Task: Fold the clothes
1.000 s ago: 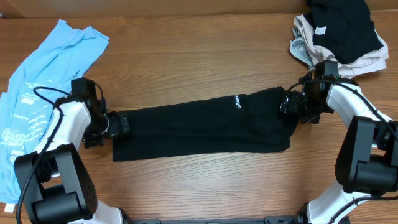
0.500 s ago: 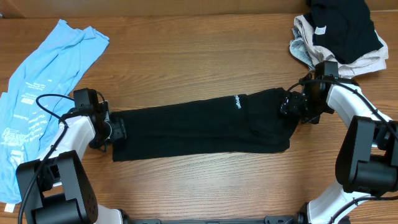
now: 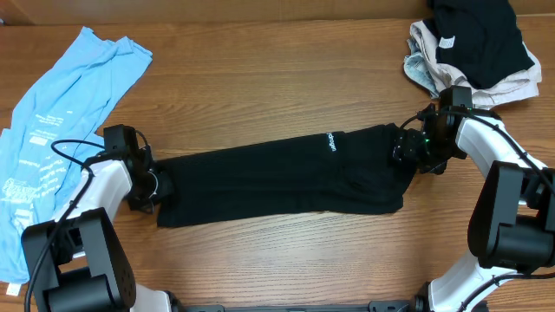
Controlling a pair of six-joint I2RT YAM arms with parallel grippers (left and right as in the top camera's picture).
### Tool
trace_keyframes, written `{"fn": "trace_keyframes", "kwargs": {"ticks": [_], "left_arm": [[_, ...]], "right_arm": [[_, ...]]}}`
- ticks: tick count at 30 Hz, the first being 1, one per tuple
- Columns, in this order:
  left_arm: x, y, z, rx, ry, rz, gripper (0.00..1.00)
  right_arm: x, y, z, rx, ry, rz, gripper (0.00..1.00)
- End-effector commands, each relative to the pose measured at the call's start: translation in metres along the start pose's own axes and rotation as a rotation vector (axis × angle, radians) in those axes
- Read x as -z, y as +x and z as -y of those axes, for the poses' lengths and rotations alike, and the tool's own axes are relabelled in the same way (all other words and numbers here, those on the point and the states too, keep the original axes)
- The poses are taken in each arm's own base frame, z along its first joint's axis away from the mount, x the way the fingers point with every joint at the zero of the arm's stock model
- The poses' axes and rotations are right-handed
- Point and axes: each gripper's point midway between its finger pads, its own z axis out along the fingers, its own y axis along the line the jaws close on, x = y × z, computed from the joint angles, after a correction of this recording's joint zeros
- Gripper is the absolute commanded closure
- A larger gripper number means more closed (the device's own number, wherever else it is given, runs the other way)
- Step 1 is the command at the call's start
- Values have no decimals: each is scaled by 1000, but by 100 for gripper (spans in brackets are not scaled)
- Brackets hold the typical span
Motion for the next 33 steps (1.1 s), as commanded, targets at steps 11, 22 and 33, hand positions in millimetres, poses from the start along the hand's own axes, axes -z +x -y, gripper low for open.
{"fn": "trace_keyframes", "kwargs": {"ticks": [11, 22, 33], "left_arm": [[111, -88, -11, -64, -145, 148, 96], [131, -73, 84, -341, -69, 145, 96], [106, -32, 152, -510, -62, 78, 96]], "right_arm": [[-15, 21, -24, -34, -164, -102, 34], [-23, 35, -57, 64, -170, -137, 34], [-26, 37, -66, 90, -167, -137, 34]]}}
